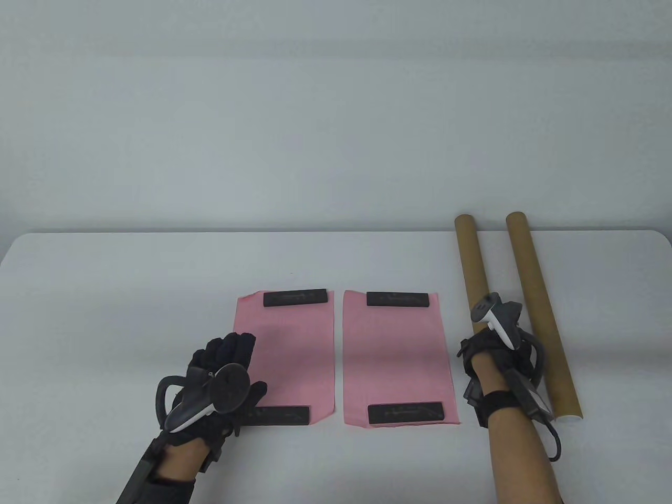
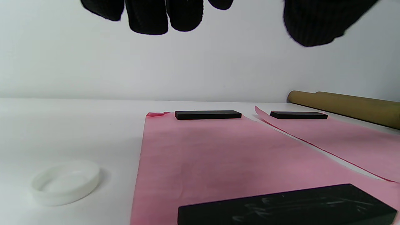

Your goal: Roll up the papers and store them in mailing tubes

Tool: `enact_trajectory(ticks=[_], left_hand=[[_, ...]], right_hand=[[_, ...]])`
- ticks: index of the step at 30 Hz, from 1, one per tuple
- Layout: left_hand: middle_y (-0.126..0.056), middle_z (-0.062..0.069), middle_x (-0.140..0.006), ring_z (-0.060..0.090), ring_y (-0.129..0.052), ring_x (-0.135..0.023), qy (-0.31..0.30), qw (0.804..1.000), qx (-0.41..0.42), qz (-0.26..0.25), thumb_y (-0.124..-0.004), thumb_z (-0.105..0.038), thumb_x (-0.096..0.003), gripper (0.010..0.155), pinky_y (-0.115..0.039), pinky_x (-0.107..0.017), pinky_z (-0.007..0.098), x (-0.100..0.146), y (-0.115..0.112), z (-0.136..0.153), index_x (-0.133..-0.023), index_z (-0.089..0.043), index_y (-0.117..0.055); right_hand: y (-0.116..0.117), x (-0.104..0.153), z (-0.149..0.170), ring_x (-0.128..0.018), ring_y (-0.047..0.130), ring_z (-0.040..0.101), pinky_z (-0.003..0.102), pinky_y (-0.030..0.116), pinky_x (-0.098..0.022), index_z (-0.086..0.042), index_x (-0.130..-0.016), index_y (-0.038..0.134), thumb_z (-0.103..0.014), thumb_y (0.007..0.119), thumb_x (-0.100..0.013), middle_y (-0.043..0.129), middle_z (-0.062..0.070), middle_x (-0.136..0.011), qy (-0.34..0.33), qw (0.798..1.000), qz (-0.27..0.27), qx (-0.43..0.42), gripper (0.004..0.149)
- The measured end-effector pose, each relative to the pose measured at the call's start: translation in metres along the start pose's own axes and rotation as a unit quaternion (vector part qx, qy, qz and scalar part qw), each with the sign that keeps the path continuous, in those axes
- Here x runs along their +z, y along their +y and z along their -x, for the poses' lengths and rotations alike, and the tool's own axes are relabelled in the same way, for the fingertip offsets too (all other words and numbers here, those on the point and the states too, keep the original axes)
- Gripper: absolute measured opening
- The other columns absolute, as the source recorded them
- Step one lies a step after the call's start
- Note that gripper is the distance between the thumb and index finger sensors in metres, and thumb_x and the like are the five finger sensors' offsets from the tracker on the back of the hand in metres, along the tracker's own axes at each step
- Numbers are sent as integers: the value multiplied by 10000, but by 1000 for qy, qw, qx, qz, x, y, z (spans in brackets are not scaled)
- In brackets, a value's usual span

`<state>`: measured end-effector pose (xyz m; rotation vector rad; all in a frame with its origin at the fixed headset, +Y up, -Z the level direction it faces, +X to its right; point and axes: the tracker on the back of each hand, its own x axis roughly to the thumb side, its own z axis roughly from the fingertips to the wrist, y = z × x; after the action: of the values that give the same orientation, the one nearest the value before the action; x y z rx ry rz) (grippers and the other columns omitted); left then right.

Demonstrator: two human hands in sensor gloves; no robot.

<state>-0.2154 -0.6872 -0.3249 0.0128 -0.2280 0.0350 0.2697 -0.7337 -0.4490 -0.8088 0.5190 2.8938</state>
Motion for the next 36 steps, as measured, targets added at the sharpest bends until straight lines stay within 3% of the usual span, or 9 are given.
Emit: enact_trajectory(ticks=[4, 8, 13, 16, 19, 22, 25, 27, 36], left_hand=[[-499, 87, -1159, 409, -611, -1087, -3, 1000, -1, 1, -694, -682, -376, 901, -568, -770, 574, -1, -1, -1, -1105, -286, -342], [-490, 86, -1162, 409, -605, -1090, -6, 1000, -4, 2, -697, -683, -375, 902, -566, -770, 575, 0, 0, -2, -1106, -289, -344], [-491, 74, -1162, 383, -582, -1104, -13, 1000, -1, -3, -706, -675, -375, 896, -531, -789, 548, 0, 1, -4, -1103, -290, -353], [-495, 51, -1161, 347, -548, -1123, -20, 1000, -2, -5, -713, -670, -375, 890, -467, -795, 518, 0, 0, -5, -1100, -290, -361], [-488, 50, -1163, 347, -537, -1126, -21, 1000, -9, -3, -715, -673, -373, 896, -458, -794, 524, 0, 1, -5, -1101, -291, -359], [-489, 49, -1164, 359, -536, -1124, -25, 1000, -3, -8, -722, -673, -370, 896, -464, -794, 535, 0, 3, -5, -1100, -295, -366], [-485, 47, -1166, 383, -528, -1119, -29, 1000, -9, 3, -724, -674, -371, 894, -476, -791, 553, 0, 1, -5, -1100, -300, -367], [-490, 43, -1166, 374, -532, -1122, -32, 999, -15, 9, -726, -674, -370, 894, -478, -792, 550, -1, -1, -6, -1100, -301, -370], [-510, 11, -1161, 316, -528, -1131, -40, 999, -22, 21, -738, -668, -368, 883, -448, -794, 509, -3, -4, -6, -1095, -313, -383]], right_hand=[[-31, 40, -8, -955, 562, 652, 811, 603, -566, 48, -1108, 279, -572, 784, -501, 424, 316, -1091, -92, 993, 71, 4, 1004], [-47, 101, -18, -986, 518, 666, 812, 536, -595, 33, -1116, 318, -569, 785, -500, 430, 309, -1107, -211, 962, 173, -3, 980], [-30, 181, -20, -1024, 563, 614, 756, 514, -652, -5, -1131, 365, -572, 773, -510, 476, 271, -1128, -403, 867, 282, -75, 935], [-11, 212, -25, -1049, 556, 605, 757, 487, -675, -31, -1135, 422, -560, 794, -501, 512, 251, -1139, -483, 809, 319, -101, 905], [-8, 229, -40, -1087, 531, 569, 734, 490, -710, -82, -1147, 410, -586, 777, -499, 496, 198, -1169, -512, 788, 342, -14, 899], [-7, 231, -64, -1104, 510, 564, 734, 476, -723, -108, -1153, 437, -591, 775, -501, 479, 183, -1188, -523, 797, 302, 15, 880], [2, 221, -101, -1122, 473, 560, 738, 467, -737, -128, -1164, 423, -592, 776, -503, 465, 164, -1205, -520, 829, 201, 42, 881], [12, 212, -126, -1094, 538, 585, 745, 565, -705, -122, -1166, 405, -614, 766, -499, 470, 178, -1202, -492, 854, 150, 71, 904], [57, 150, -229, -1127, 399, 564, 735, 464, -742, -197, -1170, 396, -617, 798, -473, 404, 102, -1235, -434, 889, 21, 145, 907]])
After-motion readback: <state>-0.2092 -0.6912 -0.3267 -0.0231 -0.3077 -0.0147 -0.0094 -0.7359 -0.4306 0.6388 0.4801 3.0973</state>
